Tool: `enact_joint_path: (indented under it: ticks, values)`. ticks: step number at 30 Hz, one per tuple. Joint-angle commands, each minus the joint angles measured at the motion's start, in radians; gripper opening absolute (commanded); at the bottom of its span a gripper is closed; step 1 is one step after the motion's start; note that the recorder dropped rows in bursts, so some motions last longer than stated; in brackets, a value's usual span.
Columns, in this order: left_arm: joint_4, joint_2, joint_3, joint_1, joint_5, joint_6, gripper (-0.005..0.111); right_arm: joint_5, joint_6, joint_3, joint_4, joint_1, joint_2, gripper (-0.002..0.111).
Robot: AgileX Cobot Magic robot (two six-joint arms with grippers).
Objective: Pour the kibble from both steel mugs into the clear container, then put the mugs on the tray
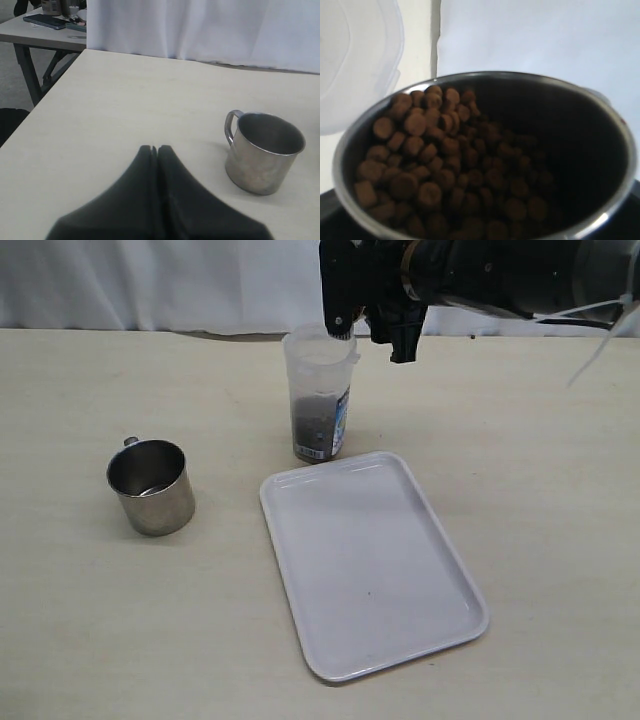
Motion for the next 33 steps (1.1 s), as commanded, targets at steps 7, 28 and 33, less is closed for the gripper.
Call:
enact_joint_path:
  ticks: [7,28,33]
  values:
    - [0.001,-0.003,0.003,-0.005,-0.012,0.001,0.000,-0.019,-0.001,-0.010,-0.062,0.001,-0.004,0.005]
    - [0.001,-0.003,0.003,-0.005,-0.012,0.001,0.000,-0.014,0.075,-0.010,-0.070,0.001,-0.004,0.005]
    - [0.001,-0.003,0.003,-0.005,-0.010,0.001,0.000,-0.026,0.060,-0.010,-0.070,0.001,0.002,0.005]
